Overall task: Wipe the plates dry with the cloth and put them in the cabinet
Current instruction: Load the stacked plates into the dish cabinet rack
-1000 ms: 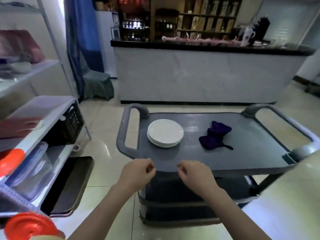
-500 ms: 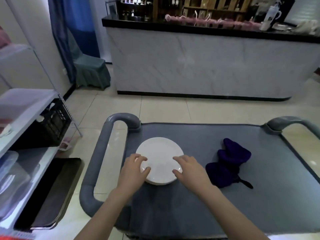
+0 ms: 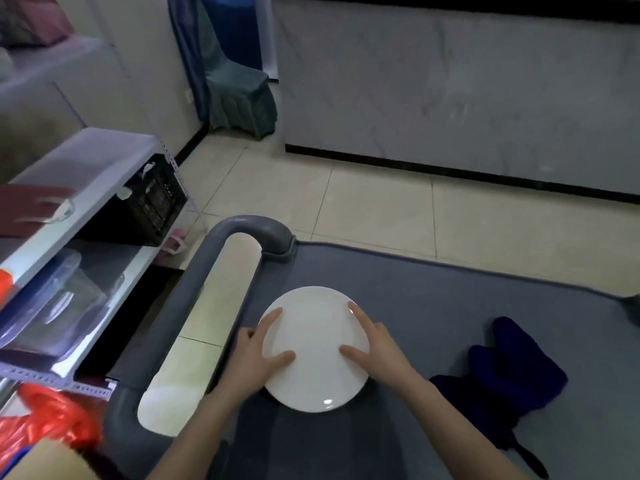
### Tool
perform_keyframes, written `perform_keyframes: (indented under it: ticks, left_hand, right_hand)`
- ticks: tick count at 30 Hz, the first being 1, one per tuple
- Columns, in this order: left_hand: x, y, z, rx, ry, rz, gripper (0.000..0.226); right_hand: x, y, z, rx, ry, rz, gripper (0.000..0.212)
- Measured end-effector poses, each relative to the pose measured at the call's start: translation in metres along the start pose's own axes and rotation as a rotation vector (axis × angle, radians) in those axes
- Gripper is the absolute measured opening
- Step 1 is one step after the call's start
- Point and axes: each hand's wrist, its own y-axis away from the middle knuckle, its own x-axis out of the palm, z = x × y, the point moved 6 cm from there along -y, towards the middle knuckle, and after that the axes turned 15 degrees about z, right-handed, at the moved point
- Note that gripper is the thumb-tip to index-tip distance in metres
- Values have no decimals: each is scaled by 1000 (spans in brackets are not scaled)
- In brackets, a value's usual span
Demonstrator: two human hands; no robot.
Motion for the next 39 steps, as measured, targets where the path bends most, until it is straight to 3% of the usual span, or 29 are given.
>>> perform_keyframes:
  ticks: [7, 13, 24, 31, 39]
  left_hand:
    - [3, 4, 0, -1, 146, -104, 72]
    - [3, 31, -2, 8, 197, -245, 73]
    - [-47, 174, 0, 37, 293, -601, 71]
    - [-72, 330, 73, 47, 387, -907, 70]
    - [-47, 572, 205, -122, 475, -1225, 71]
  right_hand:
    - [2, -10, -3, -142, -218, -8, 84]
    - [-6, -4, 11, -259, -232, 11, 80]
    - [29, 34, 142, -533, -127, 144, 67]
    - [144, 86, 250, -695, -16, 315, 70]
    - [378, 191, 351, -852, 156, 573, 71]
